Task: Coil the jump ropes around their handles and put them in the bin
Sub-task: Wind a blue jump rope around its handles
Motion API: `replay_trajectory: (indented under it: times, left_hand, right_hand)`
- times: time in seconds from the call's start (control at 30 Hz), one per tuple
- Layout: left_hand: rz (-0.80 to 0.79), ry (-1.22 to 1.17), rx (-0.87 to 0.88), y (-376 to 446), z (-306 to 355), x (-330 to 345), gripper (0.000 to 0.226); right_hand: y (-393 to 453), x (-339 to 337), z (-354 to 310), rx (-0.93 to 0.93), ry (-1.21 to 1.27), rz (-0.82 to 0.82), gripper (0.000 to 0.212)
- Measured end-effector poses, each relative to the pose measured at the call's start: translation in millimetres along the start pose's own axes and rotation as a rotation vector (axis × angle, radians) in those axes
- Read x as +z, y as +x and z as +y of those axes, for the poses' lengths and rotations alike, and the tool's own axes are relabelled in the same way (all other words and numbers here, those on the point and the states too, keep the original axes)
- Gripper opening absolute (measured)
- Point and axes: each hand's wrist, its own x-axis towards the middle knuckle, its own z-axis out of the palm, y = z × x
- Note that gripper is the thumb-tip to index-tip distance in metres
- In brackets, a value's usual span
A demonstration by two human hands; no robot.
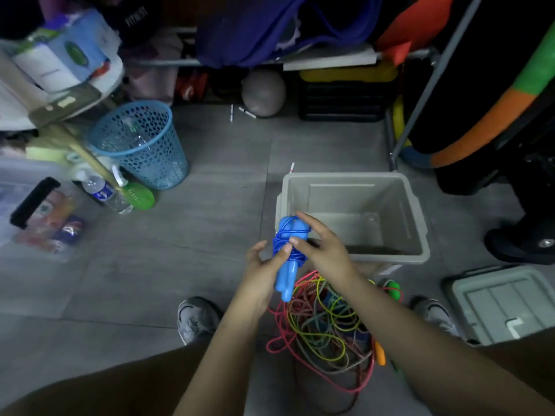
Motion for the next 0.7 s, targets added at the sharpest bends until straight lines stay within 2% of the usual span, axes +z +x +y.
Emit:
replay_trajectory:
  times: [0.07,0.13,0.3,0.43,0.6,0.7]
  left_hand:
    - [-0.048,-0.051,-0.061,12,-17,-18,0.054]
    - [-0.036,-0.104,-0.100,19,-30,-33,0.062]
    - [0.067,-0.294,-0.250,34,-67,-55,0.056]
    - [0.187,-0.208,-0.271,53,-89,-70,0.040]
    - [0.201,-0.024,-0.183,83,-104,-88,0.028]
    - [0.167,0.033,-0.140,101,-115,-97,0.029]
  right_hand:
    - [1,13,19,0.047,0.035,-0.039,0.062]
    - [-1,25,41,0.156,0.117,-0.042,0.065]
    - [-5,53,82,0.434,0.139,-0.140,0.039]
    - [5,73,104,0.546,0.173,-0.145,0.039]
    - [26,93,125,0.657,0.230,-0.140,0.045]
    - [44,98,142,0.680,0.213,-0.147,0.045]
